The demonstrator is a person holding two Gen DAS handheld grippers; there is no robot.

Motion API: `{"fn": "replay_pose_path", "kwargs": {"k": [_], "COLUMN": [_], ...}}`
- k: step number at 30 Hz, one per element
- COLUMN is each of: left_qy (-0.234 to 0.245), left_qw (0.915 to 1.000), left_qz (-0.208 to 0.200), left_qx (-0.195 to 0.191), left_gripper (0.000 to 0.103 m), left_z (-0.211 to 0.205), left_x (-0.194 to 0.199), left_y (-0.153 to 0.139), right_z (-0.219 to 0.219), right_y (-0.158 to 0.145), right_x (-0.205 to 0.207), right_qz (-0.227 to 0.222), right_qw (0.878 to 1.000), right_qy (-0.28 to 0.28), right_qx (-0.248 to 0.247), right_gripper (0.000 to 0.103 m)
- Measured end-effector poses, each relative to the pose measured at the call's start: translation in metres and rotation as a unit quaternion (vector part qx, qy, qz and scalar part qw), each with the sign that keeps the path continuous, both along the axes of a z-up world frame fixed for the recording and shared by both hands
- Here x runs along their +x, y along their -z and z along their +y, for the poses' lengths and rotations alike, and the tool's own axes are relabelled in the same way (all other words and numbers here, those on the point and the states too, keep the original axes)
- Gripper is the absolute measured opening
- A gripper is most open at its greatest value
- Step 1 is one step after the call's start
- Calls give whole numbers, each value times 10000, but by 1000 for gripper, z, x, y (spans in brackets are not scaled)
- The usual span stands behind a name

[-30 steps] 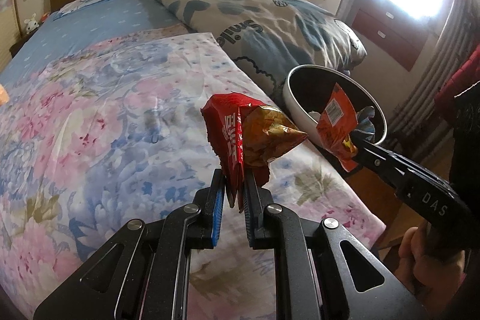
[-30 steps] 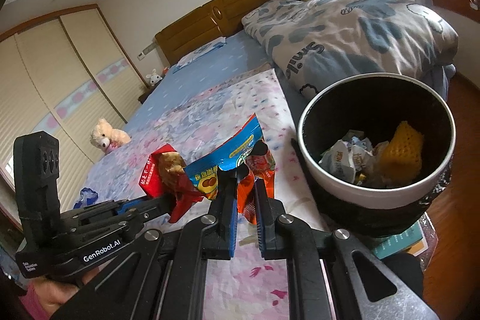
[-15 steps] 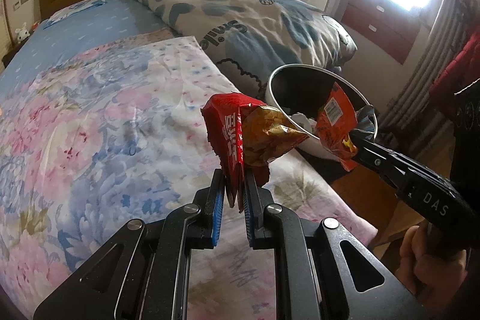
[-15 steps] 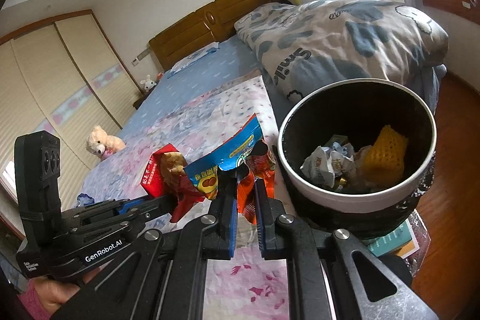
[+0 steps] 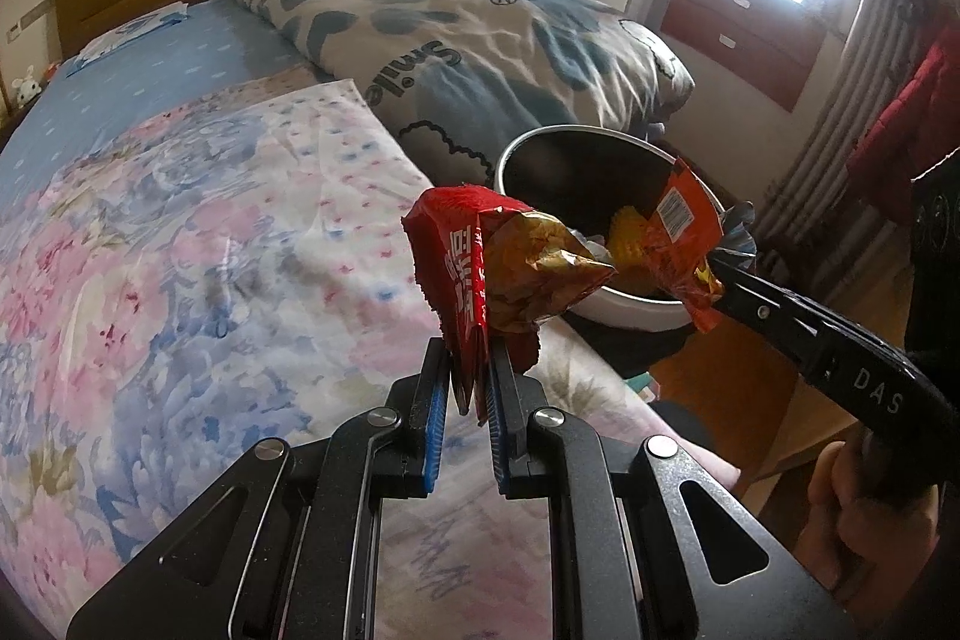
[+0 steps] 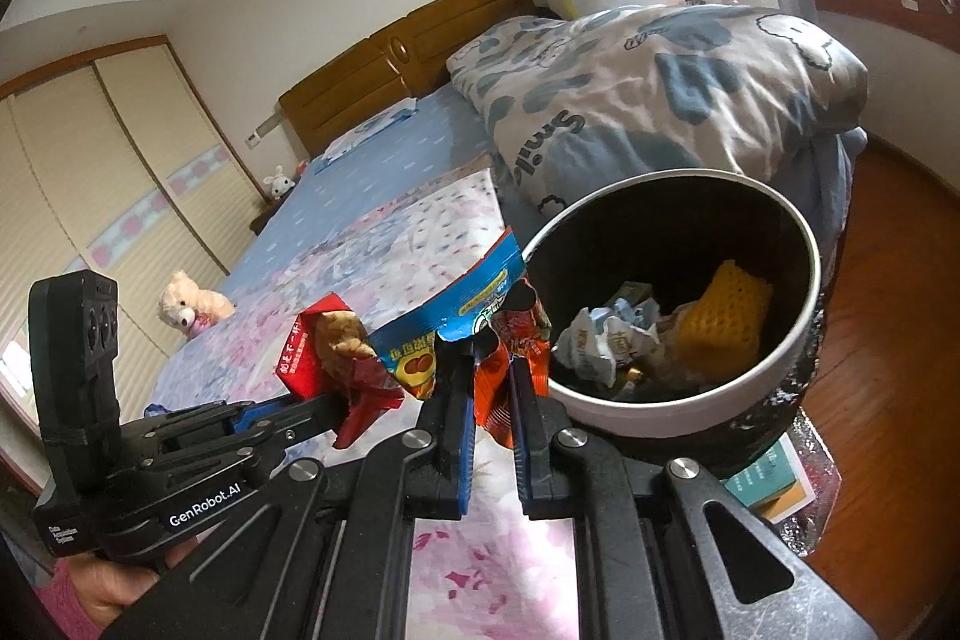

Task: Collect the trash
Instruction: 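Carry the snack wrapper and red chip bag over the bin with both grippers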

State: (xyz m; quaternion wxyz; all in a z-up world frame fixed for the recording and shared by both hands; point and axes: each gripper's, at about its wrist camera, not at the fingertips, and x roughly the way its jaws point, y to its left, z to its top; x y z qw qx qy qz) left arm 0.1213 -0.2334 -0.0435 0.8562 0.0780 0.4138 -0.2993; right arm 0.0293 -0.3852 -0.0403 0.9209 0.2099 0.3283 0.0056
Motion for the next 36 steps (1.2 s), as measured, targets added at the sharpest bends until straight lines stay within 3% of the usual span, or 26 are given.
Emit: {"fn": "replay_pose_path", "kwargs": {"k": [36], "left_qy": [470], "left_qw": [9988], "left_qz": [-125], "left_qx": [97], "left_gripper": [11], "left_z": [-76], "left_x": [15], "left_y": [-10], "right_z": [-59], "right_y": [-9], "right_x": [5], "right_qz": [37], "right_qw": [9989], "right_qy": [422], "right_qx": [-185], "right_gripper": [10]}}
